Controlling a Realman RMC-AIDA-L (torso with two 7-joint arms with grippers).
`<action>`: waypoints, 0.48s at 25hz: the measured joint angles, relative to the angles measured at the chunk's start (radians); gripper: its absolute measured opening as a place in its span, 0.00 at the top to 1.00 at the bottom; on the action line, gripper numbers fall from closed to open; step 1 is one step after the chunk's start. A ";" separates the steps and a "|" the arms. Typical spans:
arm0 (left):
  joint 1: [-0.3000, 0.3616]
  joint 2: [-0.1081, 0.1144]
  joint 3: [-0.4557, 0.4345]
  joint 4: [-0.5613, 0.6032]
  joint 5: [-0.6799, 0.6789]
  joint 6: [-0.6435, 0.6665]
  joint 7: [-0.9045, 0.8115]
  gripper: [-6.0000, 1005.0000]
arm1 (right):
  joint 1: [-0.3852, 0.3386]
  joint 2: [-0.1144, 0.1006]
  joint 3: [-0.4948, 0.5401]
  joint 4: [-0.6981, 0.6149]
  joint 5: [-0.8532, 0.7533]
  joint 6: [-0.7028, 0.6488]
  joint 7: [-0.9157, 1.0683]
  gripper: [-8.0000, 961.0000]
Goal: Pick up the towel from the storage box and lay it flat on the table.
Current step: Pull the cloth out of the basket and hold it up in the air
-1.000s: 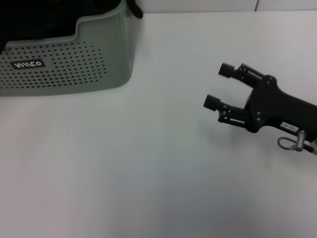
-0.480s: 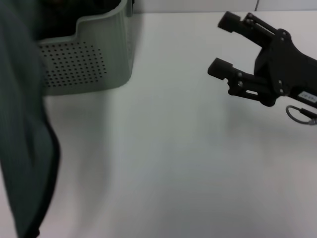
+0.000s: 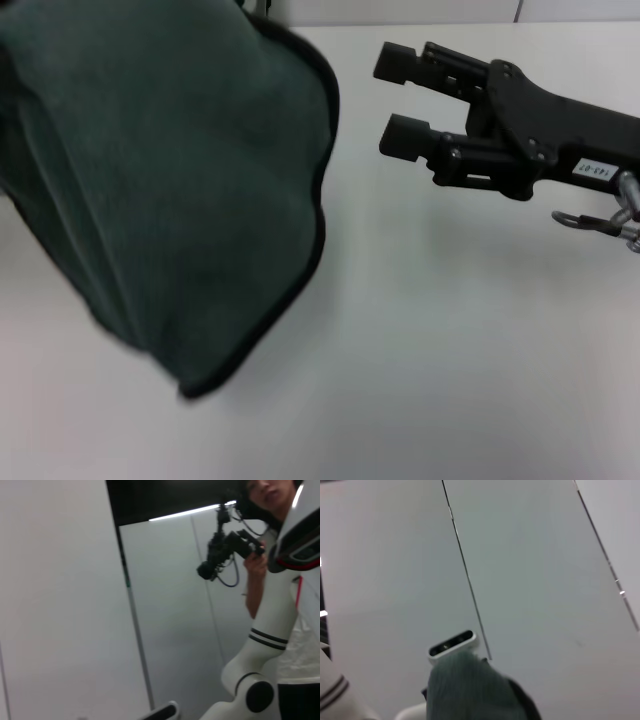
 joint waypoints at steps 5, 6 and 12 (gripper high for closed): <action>-0.022 -0.018 0.017 0.011 0.006 0.000 0.010 0.96 | 0.030 -0.002 -0.005 0.006 -0.003 0.009 0.073 0.14; -0.025 -0.019 0.019 0.011 0.007 0.000 0.010 0.96 | 0.036 0.000 -0.006 0.007 -0.006 0.010 0.096 0.14; -0.035 -0.027 0.020 0.014 0.007 0.000 0.010 0.96 | 0.050 0.022 -0.018 0.008 -0.012 0.016 0.182 0.14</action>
